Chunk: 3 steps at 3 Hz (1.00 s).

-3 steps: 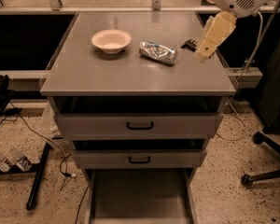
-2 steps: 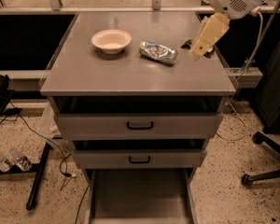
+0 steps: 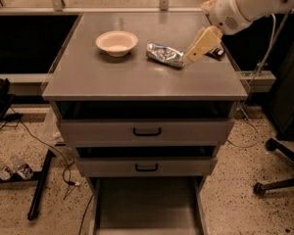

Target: Place redbull can into bottom drawer

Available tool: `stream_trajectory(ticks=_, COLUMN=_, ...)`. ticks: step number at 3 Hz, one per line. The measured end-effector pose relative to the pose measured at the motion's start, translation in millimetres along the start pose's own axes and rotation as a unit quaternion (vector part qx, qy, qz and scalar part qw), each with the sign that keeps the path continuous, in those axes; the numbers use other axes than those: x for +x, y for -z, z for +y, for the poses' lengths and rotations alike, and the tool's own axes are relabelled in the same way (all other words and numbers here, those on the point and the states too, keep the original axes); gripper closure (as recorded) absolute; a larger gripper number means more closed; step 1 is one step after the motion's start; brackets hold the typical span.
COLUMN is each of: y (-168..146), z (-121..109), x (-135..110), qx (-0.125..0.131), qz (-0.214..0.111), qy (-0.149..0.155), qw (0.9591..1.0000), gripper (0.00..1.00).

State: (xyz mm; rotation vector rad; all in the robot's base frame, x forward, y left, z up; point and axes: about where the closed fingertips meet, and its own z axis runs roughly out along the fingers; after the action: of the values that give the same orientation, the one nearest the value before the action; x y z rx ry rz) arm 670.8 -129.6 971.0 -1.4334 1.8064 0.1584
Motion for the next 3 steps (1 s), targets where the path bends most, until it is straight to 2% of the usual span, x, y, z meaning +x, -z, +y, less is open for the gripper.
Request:
stream_trajectory(ticks=1, y=-36.6, z=0.3, x=15.3, qx=-0.016, qz=-0.05, qy=-0.053, qw=0.9972, gripper=0.0)
stream_trajectory(ticks=2, y=-69.2, z=7.6, x=27.7, qx=-0.032, qz=-0.054, qy=-0.082, qw=0.9946, gripper=0.0)
stream_trajectory(ticks=3, y=-92.3, z=1.1, x=34.0, qx=-0.032, qz=-0.05, qy=-0.091, qw=0.9941, gripper=0.0)
